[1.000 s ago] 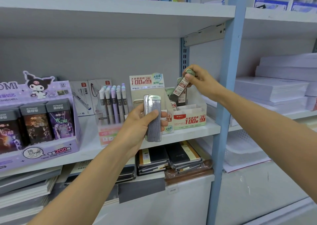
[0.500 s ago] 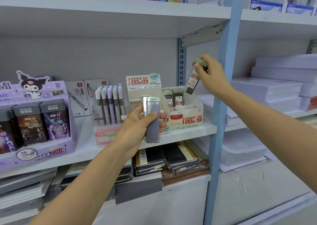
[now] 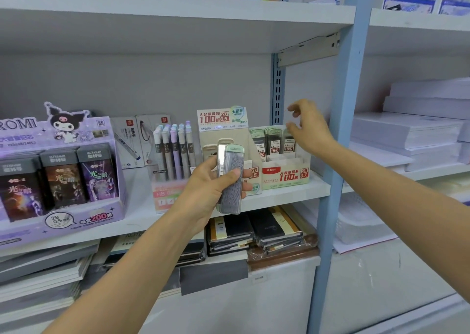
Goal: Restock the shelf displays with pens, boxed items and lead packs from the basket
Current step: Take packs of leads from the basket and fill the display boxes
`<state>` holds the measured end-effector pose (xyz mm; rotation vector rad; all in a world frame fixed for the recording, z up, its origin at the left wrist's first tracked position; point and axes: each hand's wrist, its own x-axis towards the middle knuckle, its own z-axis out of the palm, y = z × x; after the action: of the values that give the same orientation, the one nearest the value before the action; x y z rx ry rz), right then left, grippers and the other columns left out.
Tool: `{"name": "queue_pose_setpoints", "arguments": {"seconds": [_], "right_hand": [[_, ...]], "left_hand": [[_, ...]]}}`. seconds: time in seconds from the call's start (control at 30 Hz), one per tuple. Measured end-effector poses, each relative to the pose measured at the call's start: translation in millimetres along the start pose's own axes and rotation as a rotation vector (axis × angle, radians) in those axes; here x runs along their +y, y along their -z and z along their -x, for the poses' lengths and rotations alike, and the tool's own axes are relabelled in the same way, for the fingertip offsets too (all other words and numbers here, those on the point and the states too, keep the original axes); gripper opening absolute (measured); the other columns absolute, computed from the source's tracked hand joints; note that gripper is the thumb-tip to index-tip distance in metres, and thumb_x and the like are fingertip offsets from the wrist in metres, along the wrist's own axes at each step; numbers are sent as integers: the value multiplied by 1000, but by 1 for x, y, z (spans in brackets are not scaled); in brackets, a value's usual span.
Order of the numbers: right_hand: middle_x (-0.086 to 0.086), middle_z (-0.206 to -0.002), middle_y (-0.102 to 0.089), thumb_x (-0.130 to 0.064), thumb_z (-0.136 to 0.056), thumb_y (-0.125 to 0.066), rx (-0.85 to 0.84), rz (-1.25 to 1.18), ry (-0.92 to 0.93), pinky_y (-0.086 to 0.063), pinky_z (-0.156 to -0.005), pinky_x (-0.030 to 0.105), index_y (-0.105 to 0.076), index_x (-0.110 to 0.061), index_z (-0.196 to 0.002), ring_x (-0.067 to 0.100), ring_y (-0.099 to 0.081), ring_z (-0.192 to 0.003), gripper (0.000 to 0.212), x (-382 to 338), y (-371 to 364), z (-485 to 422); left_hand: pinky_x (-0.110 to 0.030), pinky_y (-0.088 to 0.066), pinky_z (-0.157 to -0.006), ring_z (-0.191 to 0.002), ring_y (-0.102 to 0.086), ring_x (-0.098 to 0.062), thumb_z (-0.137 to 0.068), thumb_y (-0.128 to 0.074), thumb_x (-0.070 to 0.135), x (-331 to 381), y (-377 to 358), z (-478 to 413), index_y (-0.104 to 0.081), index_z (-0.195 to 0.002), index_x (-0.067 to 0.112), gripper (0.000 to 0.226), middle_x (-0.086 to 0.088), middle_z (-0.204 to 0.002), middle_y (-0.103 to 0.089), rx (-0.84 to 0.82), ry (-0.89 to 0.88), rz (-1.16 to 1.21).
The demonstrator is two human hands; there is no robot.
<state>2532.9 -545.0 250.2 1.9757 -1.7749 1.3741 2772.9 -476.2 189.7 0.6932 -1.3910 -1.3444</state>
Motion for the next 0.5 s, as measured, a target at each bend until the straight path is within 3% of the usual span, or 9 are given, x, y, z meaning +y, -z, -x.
{"name": "queue_pose_setpoints", "arguments": {"seconds": [0.07, 0.1, 0.17, 0.23, 0.3, 0.4, 0.5], "right_hand": [[1, -109, -55, -18, -96, -55, 110, -130, 50, -41, -81, 23, -53, -12, -119, 10, -52, -91, 23, -15, 6, 11], [-3, -102, -57, -24, -97, -55, 76, -252, 42, -44, -78, 22, -55, -14, -115, 7, -54, -86, 20, -25, 9, 19], [-9, -93, -63, -39, -95, -55, -159, -432, 9, -48, -68, 19, -59, -20, -109, -1, -57, -75, 24, -47, 9, 39], [-14, -83, -65, -47, -91, -59, -380, -530, -22, -43, -52, 15, -64, -24, -102, -4, -53, -56, 26, -63, 2, 62], [-14, -70, -63, -35, -88, -68, -460, -668, -74, -37, -43, 16, -67, -17, -100, 1, -46, -46, 22, -68, -6, 77], [-7, -64, -63, -21, -87, -72, -461, -778, -146, -37, -40, 17, -67, -6, -101, 4, -47, -44, 21, -68, -7, 82], [2, -73, -69, -13, -89, -67, -433, -900, -193, -44, -43, 16, -65, -6, -99, 6, -57, -49, 12, -68, -1, 79]], "left_hand": [[-26, -58, -64, -80, -74, -20, -92, -60, 7, 0, -1, 2, -57, -117, 19, 27, -7, -94, -76, 9, -1, -3], [-27, -58, -64, -79, -74, -20, -92, -61, 8, 0, -2, 3, -57, -118, 18, 28, -7, -94, -76, 16, -1, -3], [-28, -59, -63, -76, -73, -19, -93, -61, 9, -1, -4, 6, -57, -120, 18, 29, -8, -93, -76, 26, -2, -6], [-29, -59, -64, -74, -73, -18, -93, -61, 9, -2, -8, 10, -56, -121, 16, 30, -7, -91, -76, 23, 1, -23], [-31, -60, -67, -76, -73, -20, -92, -62, 10, -3, -11, 16, -57, -122, 15, 31, -8, -92, -76, 25, 9, -39], [-33, -60, -71, -84, -73, -25, -96, -57, 16, -1, -9, 25, -57, -123, 14, 27, -13, -103, -74, 21, 48, -9], [-34, -61, -70, -93, -72, -32, -101, -49, 17, 5, -1, 34, -57, -123, 12, 24, -15, -109, -72, 18, 122, 59]]}}
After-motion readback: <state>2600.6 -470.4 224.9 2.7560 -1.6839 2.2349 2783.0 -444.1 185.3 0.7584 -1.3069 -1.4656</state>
